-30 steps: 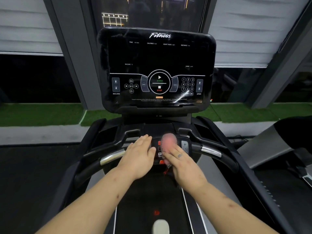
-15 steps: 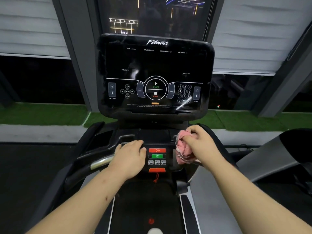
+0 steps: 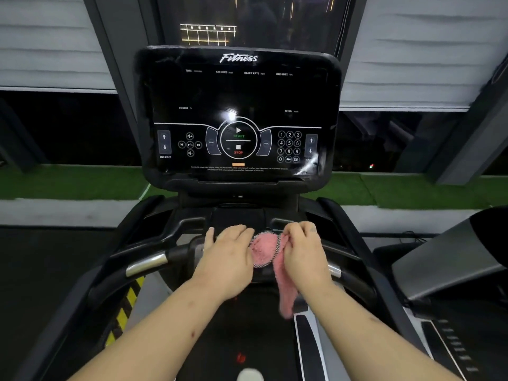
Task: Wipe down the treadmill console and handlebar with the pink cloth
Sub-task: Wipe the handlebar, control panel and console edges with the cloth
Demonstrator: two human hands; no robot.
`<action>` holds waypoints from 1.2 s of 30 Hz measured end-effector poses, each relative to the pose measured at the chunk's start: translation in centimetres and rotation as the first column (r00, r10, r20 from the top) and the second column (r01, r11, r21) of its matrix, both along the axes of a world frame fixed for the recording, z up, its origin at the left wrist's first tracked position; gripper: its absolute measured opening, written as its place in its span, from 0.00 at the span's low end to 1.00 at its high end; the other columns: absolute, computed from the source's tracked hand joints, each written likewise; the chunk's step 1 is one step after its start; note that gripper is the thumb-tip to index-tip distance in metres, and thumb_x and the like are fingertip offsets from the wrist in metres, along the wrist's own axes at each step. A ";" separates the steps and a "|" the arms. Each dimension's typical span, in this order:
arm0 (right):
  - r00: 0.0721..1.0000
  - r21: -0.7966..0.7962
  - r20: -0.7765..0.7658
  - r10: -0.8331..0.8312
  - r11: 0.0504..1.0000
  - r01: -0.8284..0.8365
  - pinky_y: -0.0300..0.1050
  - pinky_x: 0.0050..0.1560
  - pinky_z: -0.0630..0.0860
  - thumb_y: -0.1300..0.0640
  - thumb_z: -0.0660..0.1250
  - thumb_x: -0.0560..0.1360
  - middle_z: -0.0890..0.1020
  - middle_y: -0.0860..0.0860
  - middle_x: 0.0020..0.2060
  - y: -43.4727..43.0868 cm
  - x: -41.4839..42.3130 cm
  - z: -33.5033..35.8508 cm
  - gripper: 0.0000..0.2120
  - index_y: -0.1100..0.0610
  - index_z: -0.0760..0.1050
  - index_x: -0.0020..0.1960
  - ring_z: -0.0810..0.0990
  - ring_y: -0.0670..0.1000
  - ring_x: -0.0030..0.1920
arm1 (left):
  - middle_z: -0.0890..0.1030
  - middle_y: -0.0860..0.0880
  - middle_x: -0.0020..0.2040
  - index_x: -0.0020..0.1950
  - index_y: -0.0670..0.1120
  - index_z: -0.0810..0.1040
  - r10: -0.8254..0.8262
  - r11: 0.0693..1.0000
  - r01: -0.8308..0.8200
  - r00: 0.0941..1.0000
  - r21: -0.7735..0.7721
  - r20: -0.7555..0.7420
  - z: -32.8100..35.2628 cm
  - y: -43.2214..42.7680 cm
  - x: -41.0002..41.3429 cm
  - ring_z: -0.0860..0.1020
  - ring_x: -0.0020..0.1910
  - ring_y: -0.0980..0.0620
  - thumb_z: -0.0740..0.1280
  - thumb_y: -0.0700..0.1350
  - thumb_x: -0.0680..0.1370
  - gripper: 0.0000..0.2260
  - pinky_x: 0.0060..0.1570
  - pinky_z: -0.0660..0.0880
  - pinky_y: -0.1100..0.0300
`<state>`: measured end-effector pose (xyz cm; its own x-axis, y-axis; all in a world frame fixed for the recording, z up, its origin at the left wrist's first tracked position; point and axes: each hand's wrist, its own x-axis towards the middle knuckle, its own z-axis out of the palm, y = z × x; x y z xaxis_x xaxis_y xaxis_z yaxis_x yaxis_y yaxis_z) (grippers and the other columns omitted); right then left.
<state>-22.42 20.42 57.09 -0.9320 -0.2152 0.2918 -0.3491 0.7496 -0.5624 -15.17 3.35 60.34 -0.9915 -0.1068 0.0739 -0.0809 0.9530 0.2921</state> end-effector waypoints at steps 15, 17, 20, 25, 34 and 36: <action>0.971 0.414 -0.045 0.235 0.889 -0.196 0.52 0.74 0.66 0.52 0.51 0.73 0.77 0.50 0.67 3.7 -0.7 -3.7 0.31 0.56 0.69 0.75 0.75 0.51 0.67 | 0.63 0.55 0.79 0.84 0.54 0.51 0.004 0.999 -0.002 0.999 -0.048 0.046 0.1 3.2 -0.8 0.56 0.80 0.54 0.51 0.52 0.85 0.26 0.79 0.42 0.38; 0.975 0.433 -0.031 0.220 0.882 -0.186 0.52 0.73 0.67 0.44 0.56 0.70 0.80 0.51 0.64 5.4 -1.0 -4.2 0.34 0.56 0.72 0.73 0.77 0.52 0.65 | 0.62 0.55 0.79 0.83 0.54 0.54 -0.002 0.997 0.006 0.999 -0.074 0.048 0.0 3.2 -0.7 0.55 0.79 0.54 0.51 0.52 0.85 0.25 0.79 0.42 0.37; 0.995 0.435 0.046 0.086 0.895 -0.097 0.51 0.63 0.74 0.42 0.65 0.70 0.83 0.53 0.54 8.9 -1.6 -4.4 0.25 0.55 0.78 0.61 0.81 0.56 0.55 | 0.63 0.55 0.79 0.82 0.54 0.58 0.011 0.997 -0.008 0.999 -0.079 0.039 -0.2 3.4 -0.7 0.56 0.79 0.54 0.52 0.53 0.85 0.24 0.79 0.42 0.37; 0.997 0.419 0.052 0.062 0.905 -0.078 0.50 0.70 0.71 0.48 0.60 0.80 0.79 0.53 0.66 9.2 -2.1 -5.6 0.22 0.55 0.73 0.72 0.77 0.54 0.66 | 0.65 0.56 0.77 0.81 0.55 0.60 0.031 0.997 -0.030 0.999 -0.069 0.015 -0.4 3.8 -0.8 0.58 0.78 0.53 0.53 0.55 0.84 0.24 0.78 0.41 0.37; 0.963 0.398 0.024 0.267 0.882 -0.254 0.54 0.70 0.68 0.50 0.64 0.77 0.73 0.52 0.69 2.6 -0.2 -3.4 0.33 0.56 0.61 0.79 0.73 0.55 0.68 | 0.64 0.55 0.77 0.82 0.55 0.58 0.010 0.994 -0.008 1.000 -0.106 0.019 -0.4 3.5 -0.7 0.57 0.78 0.52 0.54 0.55 0.83 0.26 0.78 0.42 0.35; 0.962 0.395 -0.013 0.272 0.885 -0.245 0.52 0.67 0.70 0.49 0.54 0.81 0.74 0.51 0.64 3.4 -0.5 -4.2 0.26 0.55 0.63 0.78 0.74 0.53 0.62 | 0.64 0.54 0.77 0.82 0.56 0.57 0.013 0.993 -0.010 1.000 -0.121 0.023 -0.6 3.6 -0.8 0.57 0.79 0.51 0.53 0.56 0.84 0.26 0.78 0.41 0.35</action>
<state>-22.94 23.80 52.91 -0.8093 -0.5540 0.1952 -0.5865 0.7806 -0.2159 -15.93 6.97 59.75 -0.9919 -0.1102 0.0631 -0.0979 0.9802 0.1723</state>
